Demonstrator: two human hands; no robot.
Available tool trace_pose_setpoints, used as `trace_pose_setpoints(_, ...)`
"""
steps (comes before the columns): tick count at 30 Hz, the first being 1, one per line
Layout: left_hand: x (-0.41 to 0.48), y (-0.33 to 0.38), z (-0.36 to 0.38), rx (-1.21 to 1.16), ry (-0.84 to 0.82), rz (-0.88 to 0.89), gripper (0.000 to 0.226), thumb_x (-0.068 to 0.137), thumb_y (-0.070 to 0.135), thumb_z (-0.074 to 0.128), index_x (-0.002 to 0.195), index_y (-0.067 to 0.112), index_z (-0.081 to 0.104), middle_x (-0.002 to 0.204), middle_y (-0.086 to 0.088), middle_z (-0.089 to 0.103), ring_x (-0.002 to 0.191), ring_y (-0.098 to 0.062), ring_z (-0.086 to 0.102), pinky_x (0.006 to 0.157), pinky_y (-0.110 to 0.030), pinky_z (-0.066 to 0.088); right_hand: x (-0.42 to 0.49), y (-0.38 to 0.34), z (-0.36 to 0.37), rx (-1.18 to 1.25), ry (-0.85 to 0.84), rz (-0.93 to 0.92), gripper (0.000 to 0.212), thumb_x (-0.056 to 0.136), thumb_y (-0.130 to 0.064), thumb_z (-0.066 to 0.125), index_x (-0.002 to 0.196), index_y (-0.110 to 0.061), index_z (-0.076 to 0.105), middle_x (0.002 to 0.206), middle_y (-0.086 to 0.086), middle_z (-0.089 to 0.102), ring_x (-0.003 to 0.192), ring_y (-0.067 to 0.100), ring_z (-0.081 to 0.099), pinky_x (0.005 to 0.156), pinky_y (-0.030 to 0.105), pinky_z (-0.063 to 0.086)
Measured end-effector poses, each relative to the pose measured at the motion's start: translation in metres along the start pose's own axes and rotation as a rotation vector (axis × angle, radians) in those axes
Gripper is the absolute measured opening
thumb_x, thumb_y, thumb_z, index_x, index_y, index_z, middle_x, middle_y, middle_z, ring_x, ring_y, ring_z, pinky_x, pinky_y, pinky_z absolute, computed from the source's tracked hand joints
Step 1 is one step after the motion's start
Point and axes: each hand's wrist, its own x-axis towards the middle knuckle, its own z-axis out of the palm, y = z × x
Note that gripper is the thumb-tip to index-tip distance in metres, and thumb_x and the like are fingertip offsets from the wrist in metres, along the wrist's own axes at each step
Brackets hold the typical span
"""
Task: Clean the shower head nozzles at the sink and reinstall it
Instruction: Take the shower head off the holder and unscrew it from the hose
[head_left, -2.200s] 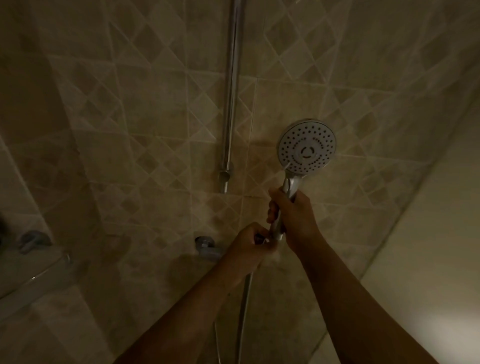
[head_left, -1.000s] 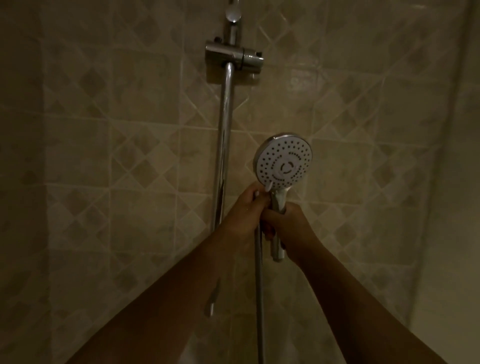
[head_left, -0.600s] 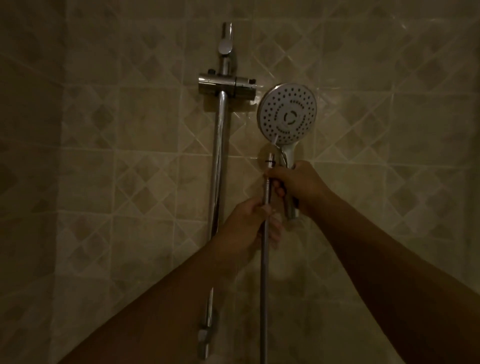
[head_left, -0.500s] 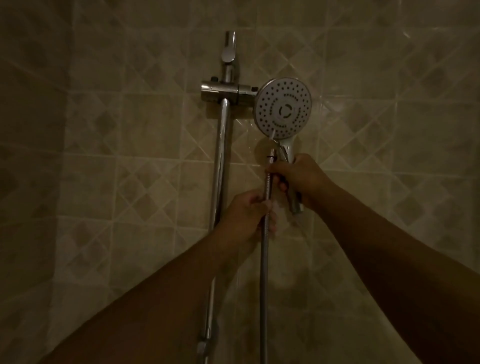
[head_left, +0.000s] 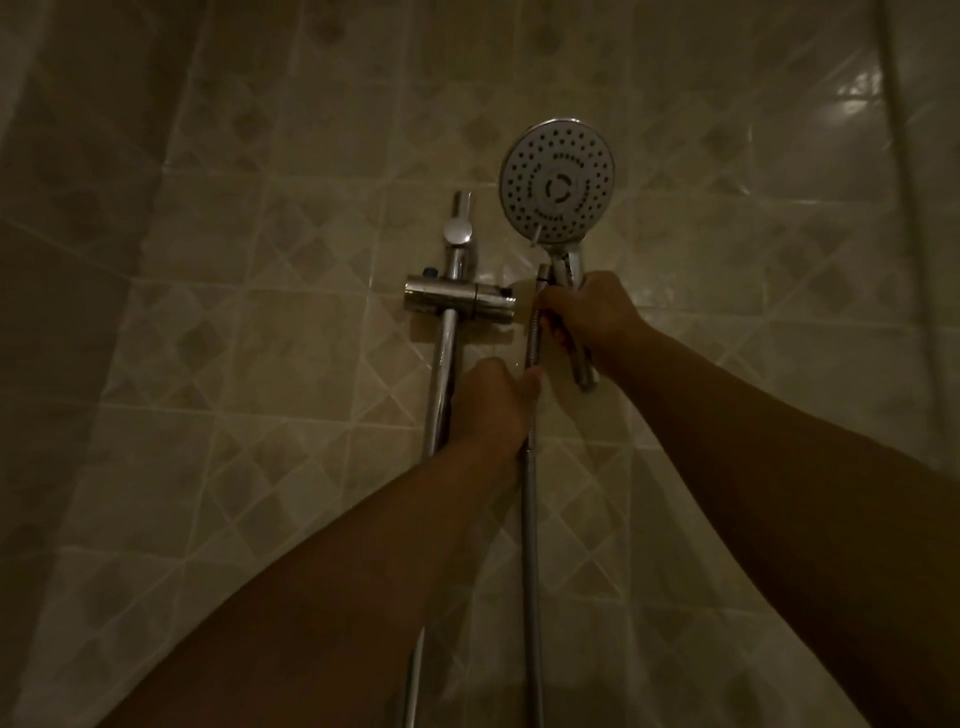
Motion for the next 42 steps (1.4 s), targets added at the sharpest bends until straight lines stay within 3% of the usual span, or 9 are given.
trace_pose_setpoints(5,0.017,0.011,-0.002,0.049,-0.016,0.028,0.041,0.098,0.044,0.051,0.099,0.004,0.062,0.095,-0.02,0.068,0.084,-0.039,0.068,0.077,-0.048,0.058,0.013,-0.011,0.0,0.017,0.027,-0.069,0.021,0.083,-0.013,0.066,0.064,-0.004,0.066,0.059,0.012,0.061,0.049,0.02,0.055,0.047,0.027,0.046)
trace_pose_setpoints(12,0.035,0.022,0.001,-0.074,0.009,-0.069,0.026,0.096,0.031,0.05,0.083,0.015,0.064,0.092,-0.017,0.071,0.079,-0.039,0.071,0.071,-0.051,0.061,0.027,-0.022,0.013,-0.059,0.044,-0.148,0.021,0.08,-0.012,0.068,0.06,-0.008,0.065,0.067,0.015,0.063,0.058,0.021,0.057,0.064,0.037,0.05)
trace_pose_setpoints(20,0.04,0.026,0.003,-0.02,0.057,-0.039,0.034,0.1,0.031,0.043,0.107,0.006,0.065,0.108,-0.016,0.067,0.088,-0.031,0.065,0.06,-0.029,0.046,0.026,-0.019,0.011,-0.073,-0.032,-0.198,0.016,0.081,-0.011,0.072,0.066,-0.012,0.068,0.065,0.003,0.065,0.057,0.011,0.058,0.065,0.032,0.05)
trace_pose_setpoints(24,0.035,0.028,0.003,-0.025,0.075,-0.044,0.049,0.098,0.049,0.042,0.107,0.007,0.066,0.109,-0.015,0.067,0.096,-0.033,0.064,0.074,-0.032,0.045,0.025,-0.022,0.019,-0.089,-0.067,-0.208,0.011,0.081,-0.015,0.074,0.087,-0.006,0.073,0.083,0.006,0.07,0.075,0.015,0.066,0.071,0.028,0.053)
trace_pose_setpoints(28,0.035,0.027,0.002,0.056,0.086,-0.068,0.045,0.099,0.041,0.047,0.121,0.004,0.058,0.122,-0.017,0.064,0.111,-0.035,0.061,0.077,-0.032,0.041,0.025,-0.02,0.03,-0.092,0.005,-0.192,0.009,0.081,-0.018,0.076,0.079,-0.015,0.067,0.072,-0.003,0.064,0.066,0.006,0.061,0.057,0.019,0.045)
trace_pose_setpoints(32,0.033,0.025,0.004,0.079,0.085,-0.098,0.054,0.099,0.047,0.043,0.13,0.003,0.048,0.128,-0.017,0.06,0.115,-0.037,0.058,0.091,-0.04,0.046,0.027,-0.012,0.032,-0.003,-0.002,-0.097,0.009,0.079,-0.012,0.077,0.081,-0.009,0.069,0.081,0.01,0.068,0.075,0.023,0.066,0.071,0.035,0.056)
trace_pose_setpoints(35,0.031,0.023,0.004,0.101,0.087,-0.068,0.049,0.1,0.044,0.041,0.13,0.006,0.049,0.127,-0.016,0.06,0.113,-0.034,0.059,0.091,-0.04,0.047,0.025,-0.009,0.034,0.084,-0.041,-0.039,0.008,0.078,-0.007,0.076,0.077,-0.009,0.068,0.078,0.011,0.068,0.073,0.023,0.067,0.065,0.031,0.056)
trace_pose_setpoints(38,0.026,0.02,0.003,0.203,0.079,-0.057,0.039,0.1,0.029,0.045,0.131,0.005,0.046,0.129,-0.016,0.057,0.115,-0.034,0.057,0.089,-0.039,0.046,0.021,-0.003,0.03,0.197,-0.084,0.02,0.019,0.08,-0.006,0.075,0.096,0.004,0.071,0.08,0.016,0.069,0.068,0.023,0.065,0.062,0.032,0.055)
trace_pose_setpoints(42,0.017,0.018,0.001,0.215,0.077,-0.042,0.033,0.099,0.022,0.043,0.129,0.009,0.046,0.123,-0.016,0.059,0.11,-0.035,0.059,0.087,-0.04,0.048,0.017,0.002,0.027,0.267,-0.102,0.074,0.022,0.082,-0.006,0.073,0.099,0.007,0.07,0.049,0.003,0.059,0.047,0.015,0.053,0.047,0.024,0.047)
